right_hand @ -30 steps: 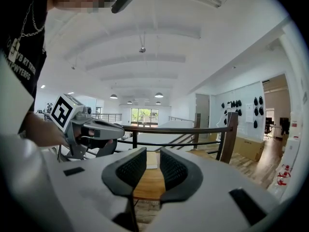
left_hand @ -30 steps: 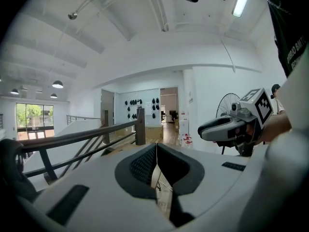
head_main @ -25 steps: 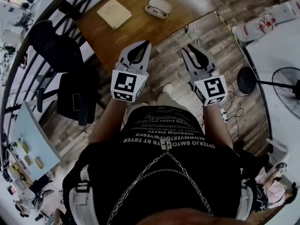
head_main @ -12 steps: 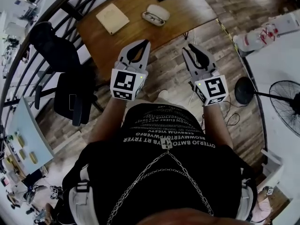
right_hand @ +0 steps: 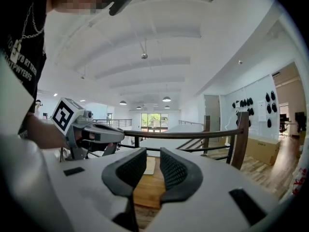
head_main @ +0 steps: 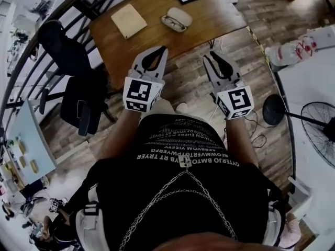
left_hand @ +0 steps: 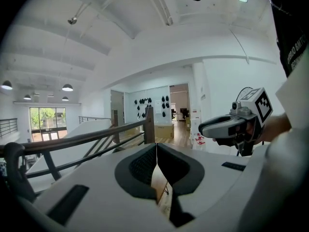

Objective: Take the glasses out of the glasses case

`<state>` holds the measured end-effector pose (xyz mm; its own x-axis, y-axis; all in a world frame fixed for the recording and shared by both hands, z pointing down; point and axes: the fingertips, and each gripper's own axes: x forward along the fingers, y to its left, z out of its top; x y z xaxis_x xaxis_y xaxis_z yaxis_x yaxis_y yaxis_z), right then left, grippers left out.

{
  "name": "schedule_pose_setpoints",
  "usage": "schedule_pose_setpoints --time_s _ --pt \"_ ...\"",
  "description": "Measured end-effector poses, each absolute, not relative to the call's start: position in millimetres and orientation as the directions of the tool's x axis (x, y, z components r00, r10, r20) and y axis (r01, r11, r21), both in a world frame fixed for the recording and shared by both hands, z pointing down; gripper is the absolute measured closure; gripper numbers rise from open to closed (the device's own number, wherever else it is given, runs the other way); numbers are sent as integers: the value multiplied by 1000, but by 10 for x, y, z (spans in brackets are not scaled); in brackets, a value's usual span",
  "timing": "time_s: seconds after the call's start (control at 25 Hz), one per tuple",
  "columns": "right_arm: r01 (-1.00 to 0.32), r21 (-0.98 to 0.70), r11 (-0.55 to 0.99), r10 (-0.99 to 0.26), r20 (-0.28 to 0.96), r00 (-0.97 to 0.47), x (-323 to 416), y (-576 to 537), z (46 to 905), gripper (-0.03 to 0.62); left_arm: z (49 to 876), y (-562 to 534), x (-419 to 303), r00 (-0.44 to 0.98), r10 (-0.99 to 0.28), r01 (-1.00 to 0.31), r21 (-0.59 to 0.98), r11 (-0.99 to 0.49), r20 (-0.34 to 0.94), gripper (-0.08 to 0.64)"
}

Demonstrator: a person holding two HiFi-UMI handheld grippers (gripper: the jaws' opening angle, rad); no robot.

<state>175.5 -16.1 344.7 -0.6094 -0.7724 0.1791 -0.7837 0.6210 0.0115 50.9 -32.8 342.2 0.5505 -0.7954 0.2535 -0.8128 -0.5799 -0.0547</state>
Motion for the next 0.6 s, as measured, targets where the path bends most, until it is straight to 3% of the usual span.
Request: schedule_pose_setpoints --time_s 0.6 --pt "-792 -4 611 -779 175 -602 1803 -313 3539 502 3523 -355 439 539 -796 -814 -72 -576 276 531"
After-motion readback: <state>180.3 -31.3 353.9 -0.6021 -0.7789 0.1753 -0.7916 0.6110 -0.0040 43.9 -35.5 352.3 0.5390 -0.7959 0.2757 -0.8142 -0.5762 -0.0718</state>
